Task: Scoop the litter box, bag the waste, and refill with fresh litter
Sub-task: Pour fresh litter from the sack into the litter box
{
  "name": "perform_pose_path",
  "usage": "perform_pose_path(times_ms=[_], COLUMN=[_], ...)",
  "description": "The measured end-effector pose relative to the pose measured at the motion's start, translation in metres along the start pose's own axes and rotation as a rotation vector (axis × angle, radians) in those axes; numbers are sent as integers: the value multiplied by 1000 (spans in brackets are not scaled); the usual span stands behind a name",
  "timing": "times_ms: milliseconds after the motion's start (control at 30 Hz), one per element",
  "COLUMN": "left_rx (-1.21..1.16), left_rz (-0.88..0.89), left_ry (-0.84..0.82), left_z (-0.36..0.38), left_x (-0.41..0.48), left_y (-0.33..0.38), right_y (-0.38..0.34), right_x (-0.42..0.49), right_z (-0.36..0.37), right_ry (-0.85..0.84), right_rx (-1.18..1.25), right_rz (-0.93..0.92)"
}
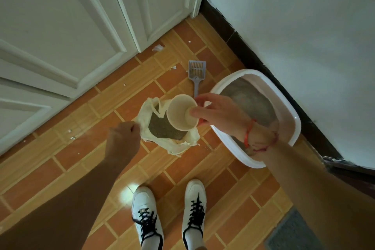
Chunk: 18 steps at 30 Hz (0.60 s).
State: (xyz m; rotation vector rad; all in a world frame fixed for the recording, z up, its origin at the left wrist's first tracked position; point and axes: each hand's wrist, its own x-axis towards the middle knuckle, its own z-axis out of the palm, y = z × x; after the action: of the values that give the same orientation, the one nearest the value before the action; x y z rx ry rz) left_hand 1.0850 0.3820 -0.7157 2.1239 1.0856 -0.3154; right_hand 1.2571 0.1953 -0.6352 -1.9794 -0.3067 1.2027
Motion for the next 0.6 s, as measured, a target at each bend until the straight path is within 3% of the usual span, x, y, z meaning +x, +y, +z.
perform_pose_path(times_ms=[100, 367, 533, 600], left_rx=[16, -63, -65, -56], left_rz=[31, 82, 201, 256], left_ry=[-9, 8, -31, -32], left_z=[-4, -12, -11, -10], left_x=[0, -5, -1, 0], left_y=[2, 4, -9, -16], right_y=[-10, -25, 7, 29], right_x=[9, 43, 85, 104], right_z=[24, 96, 117, 130], right_ry=[-91, -179, -316, -292], right_rx=[-351, -865, -823, -1021], right_rz=[67, 188, 328, 309])
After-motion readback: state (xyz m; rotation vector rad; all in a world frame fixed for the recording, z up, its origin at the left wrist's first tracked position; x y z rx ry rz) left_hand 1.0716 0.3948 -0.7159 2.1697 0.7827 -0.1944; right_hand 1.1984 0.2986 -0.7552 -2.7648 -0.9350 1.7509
